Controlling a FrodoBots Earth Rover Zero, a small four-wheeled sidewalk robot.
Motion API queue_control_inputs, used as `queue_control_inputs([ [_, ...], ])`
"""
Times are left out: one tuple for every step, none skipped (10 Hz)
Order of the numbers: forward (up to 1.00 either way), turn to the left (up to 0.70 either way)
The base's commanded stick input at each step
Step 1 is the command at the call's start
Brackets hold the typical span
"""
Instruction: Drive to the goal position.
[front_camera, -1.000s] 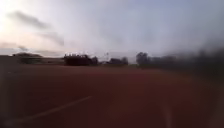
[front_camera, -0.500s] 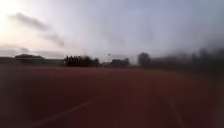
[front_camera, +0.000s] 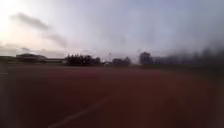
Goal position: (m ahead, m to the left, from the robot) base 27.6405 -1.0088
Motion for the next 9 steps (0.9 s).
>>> queue_control_inputs([
  [0.70,0.00],
  [0.70,0.00],
  [0.70,0.00],
  [0.70,0.00],
  [0.70,0.00],
  [0.70,0.00],
  [0.70,0.00],
  [0.70,0.00],
  [0.70,0.00],
])
